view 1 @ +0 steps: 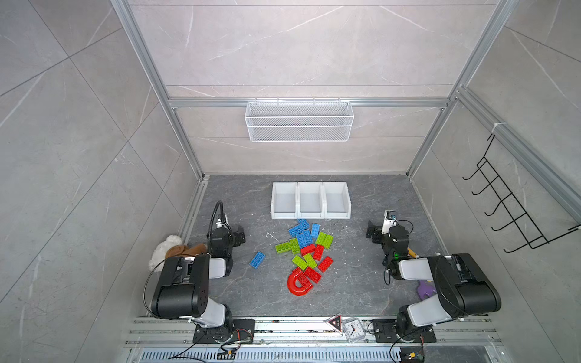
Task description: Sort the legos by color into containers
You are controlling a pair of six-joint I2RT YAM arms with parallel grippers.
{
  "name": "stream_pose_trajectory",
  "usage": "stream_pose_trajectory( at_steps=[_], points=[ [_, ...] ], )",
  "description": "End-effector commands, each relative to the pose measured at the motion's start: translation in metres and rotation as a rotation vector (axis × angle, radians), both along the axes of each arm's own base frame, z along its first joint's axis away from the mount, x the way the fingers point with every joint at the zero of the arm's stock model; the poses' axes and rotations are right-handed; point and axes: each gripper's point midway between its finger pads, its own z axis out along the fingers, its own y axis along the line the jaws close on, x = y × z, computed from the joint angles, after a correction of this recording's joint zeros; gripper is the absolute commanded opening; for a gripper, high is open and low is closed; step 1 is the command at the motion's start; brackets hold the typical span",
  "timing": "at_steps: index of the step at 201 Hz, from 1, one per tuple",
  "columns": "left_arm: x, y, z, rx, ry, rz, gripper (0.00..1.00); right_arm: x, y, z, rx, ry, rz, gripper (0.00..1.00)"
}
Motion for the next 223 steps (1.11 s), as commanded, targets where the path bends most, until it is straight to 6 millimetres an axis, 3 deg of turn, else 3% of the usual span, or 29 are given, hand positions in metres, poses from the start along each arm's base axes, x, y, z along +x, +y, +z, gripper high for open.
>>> stream_pose_trajectory(
  at_steps=[1,223],
  points=[
    [0.0086,0.0007,0.0172,0.018,-0.061,-0.012,1.00,0.0049,0.0006,0.0055,0.012,-0.023,-0.001,1.00],
    [0.0087,0.0007,0.0178,0.018,-0.062,-0.012,0.99,0.0047,-0.0005,0.0101,0.005,-0.041,-0.006,1.00]
  ],
)
